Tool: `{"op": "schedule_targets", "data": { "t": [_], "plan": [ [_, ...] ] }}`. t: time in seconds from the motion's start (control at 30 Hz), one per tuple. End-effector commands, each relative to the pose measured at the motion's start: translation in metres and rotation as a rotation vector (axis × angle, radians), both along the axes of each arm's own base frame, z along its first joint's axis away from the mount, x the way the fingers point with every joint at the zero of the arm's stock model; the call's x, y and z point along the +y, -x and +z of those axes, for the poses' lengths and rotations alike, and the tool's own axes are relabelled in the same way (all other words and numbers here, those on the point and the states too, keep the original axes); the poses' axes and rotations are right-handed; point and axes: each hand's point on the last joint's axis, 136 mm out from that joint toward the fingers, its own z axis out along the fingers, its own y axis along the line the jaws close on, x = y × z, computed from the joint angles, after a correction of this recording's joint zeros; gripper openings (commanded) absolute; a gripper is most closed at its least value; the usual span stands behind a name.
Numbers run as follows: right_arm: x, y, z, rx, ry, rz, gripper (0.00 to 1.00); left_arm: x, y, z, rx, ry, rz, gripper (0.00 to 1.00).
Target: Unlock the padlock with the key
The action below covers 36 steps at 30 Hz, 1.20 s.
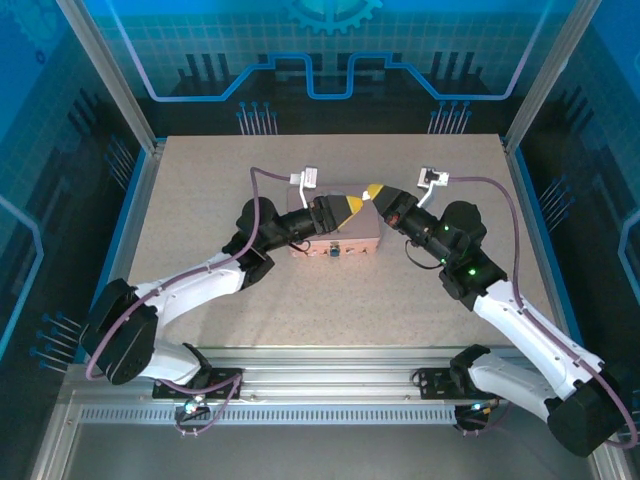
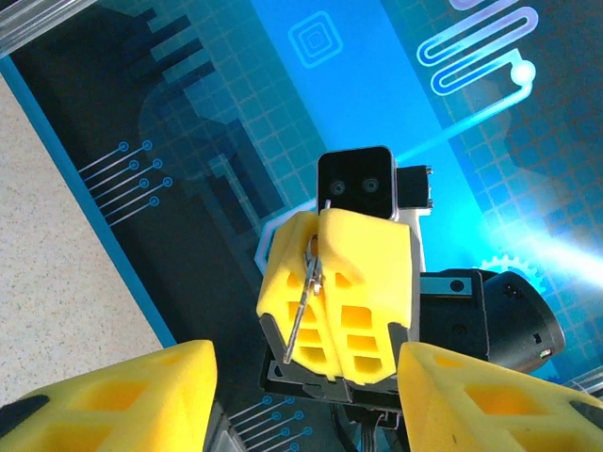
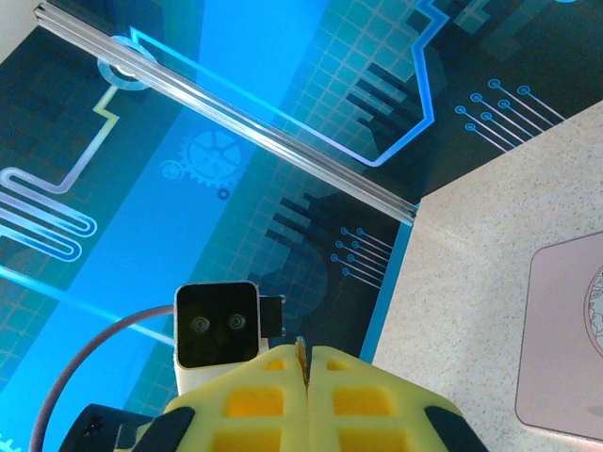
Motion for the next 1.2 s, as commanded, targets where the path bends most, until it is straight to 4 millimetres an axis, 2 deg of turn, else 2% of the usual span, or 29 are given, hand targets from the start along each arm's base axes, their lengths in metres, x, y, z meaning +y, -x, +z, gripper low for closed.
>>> {"op": "schedule_targets", "data": {
  "t": [0.0, 0.23, 0.53, 0.87, 1.17],
  "plan": [
    [0.005, 0.003, 0.004, -0.016, -0.026, 0.013, 0.00, -0.002, 0.007, 0.020, -0.053, 0.050, -0.024, 0.54],
    [0.005, 0.002, -0.002, -0.002, -0.033, 0.010, 0.00, -0.001, 0.008, 0.023, -0.055, 0.057, -0.030, 0.53],
    [0.001, 0.002, -0.004, 0.002, -0.043, -0.011, 0.00, -0.002, 0.009, 0.022, -0.051, 0.056, -0.035, 0.43],
    [-0.002, 0.001, -0.005, 0.010, -0.063, -0.026, 0.00, -0.008, 0.010, 0.013, -0.031, 0.044, -0.049, 0.38],
    [-0.003, 0.001, -0.010, 0.017, -0.065, -0.034, 0.00, -0.008, 0.010, 0.013, -0.032, 0.048, -0.047, 0.31]
  ]
}}
